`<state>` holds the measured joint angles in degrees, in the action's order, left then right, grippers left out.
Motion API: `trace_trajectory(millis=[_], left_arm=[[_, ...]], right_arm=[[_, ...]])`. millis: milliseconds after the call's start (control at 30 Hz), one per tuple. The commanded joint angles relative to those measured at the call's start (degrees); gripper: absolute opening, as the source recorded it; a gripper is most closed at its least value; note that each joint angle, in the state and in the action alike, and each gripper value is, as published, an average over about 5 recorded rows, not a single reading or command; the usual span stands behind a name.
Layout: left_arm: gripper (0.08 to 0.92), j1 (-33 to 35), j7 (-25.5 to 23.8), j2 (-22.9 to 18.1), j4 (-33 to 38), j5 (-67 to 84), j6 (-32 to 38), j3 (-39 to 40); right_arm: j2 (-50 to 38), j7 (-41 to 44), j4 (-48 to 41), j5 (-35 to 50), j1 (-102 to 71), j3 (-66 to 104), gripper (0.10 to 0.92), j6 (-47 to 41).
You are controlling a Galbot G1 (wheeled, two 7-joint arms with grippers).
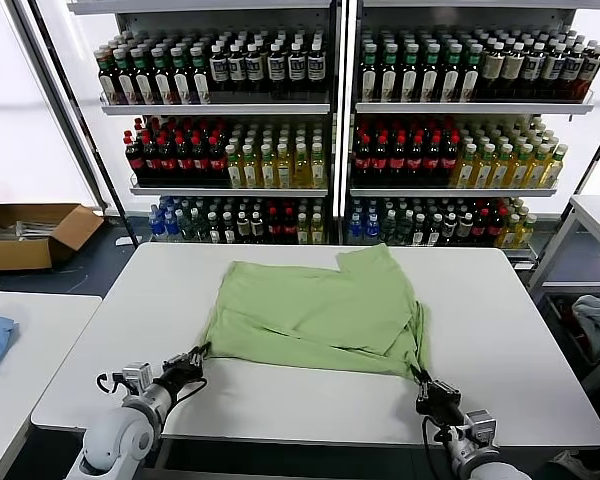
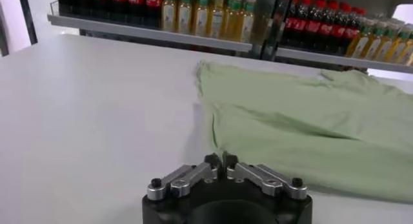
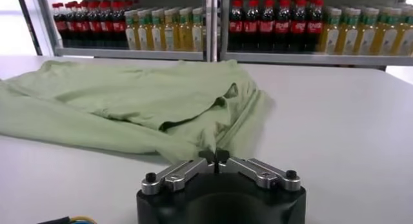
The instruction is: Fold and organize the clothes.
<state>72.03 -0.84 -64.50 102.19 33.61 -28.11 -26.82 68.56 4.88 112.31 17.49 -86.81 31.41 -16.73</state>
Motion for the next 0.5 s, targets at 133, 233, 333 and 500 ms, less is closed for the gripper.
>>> trace_trajectory(millis=[133, 233, 333, 500], left_arm=[[0.089, 14.9, 1.3, -0.4, 13.9, -0.8, -1.2, -5.0], [0.089, 20.6, 1.7, -1.3, 19.3, -1.4, -1.4, -7.2], [0.089, 26.3, 2.1, -2.5, 23.7, -2.7, -1.7, -8.7], [0.089, 34.0, 2.3, -3.9, 29.1, -5.2, -2.4, -11.8]], right_arm=[[-3.0, 0.9, 8.1, 1.5, -9.8, 2.2, 0.107, -0.4], [-3.1, 1.7, 11.8, 1.6, -16.1, 4.1, 0.107, 0.1], [-2.8, 2.4, 14.9, 1.6, -21.6, 6.0, 0.107, 0.7], [-3.1, 2.2, 17.1, 0.9, -25.9, 7.3, 0.114, 0.4]])
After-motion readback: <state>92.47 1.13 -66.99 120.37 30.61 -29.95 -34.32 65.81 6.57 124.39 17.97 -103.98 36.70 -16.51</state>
